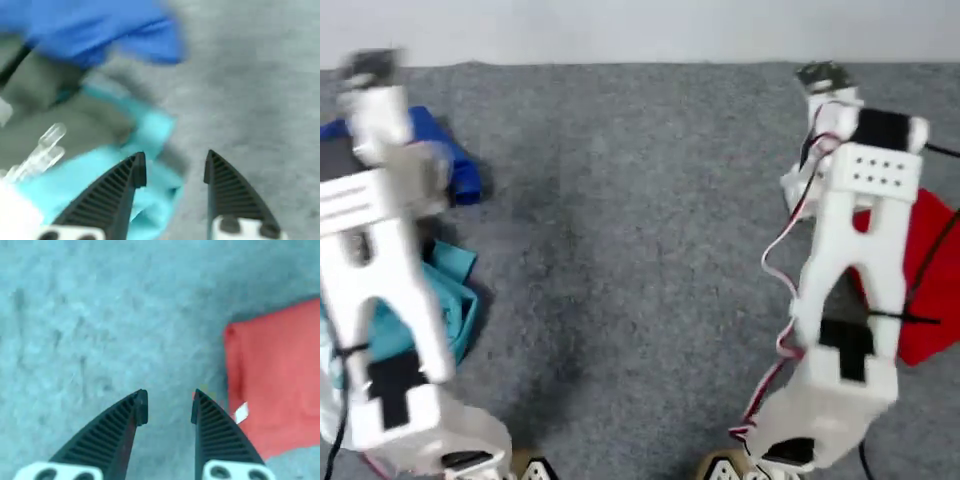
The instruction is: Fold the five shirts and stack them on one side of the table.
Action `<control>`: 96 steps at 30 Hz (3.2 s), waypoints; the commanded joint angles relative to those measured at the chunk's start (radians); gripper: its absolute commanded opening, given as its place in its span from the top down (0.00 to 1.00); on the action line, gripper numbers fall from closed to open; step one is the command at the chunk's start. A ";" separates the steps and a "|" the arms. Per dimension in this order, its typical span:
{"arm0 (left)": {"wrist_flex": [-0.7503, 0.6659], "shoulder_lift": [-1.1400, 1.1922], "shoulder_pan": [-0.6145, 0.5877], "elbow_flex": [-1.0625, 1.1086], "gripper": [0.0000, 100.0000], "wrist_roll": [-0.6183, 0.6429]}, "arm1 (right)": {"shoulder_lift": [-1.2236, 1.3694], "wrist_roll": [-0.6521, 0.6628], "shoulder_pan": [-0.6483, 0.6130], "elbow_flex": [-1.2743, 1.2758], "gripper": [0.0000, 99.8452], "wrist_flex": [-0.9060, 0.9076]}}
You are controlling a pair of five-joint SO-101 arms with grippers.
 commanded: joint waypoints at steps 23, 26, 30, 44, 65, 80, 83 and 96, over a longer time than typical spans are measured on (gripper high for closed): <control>-0.957 0.259 -0.480 0.232 0.81 -0.006 | -0.765 0.167 0.077 0.775 0.85 0.022; -1.063 0.371 -0.499 0.229 0.83 -0.011 | -0.779 0.167 0.077 0.776 0.85 0.022; -1.069 0.387 -0.493 0.223 1.00 -0.012 | -0.779 0.167 0.077 0.776 0.85 0.025; -0.514 -0.265 -0.127 0.219 0.99 -0.011 | -0.779 0.166 0.073 0.776 0.85 0.022; -0.783 -0.003 -0.423 0.374 0.84 -0.005 | -0.769 0.166 0.070 0.778 0.85 -0.038; -0.526 0.531 -0.477 -0.045 0.85 -0.009 | -0.769 0.167 -0.074 0.944 0.85 -0.225; -0.462 0.600 -0.445 -0.127 0.92 -0.011 | -0.769 0.167 -0.131 0.944 0.85 -0.226; 0.018 0.638 -0.321 -0.688 0.99 -0.006 | -0.769 0.169 -0.168 0.945 0.85 -0.245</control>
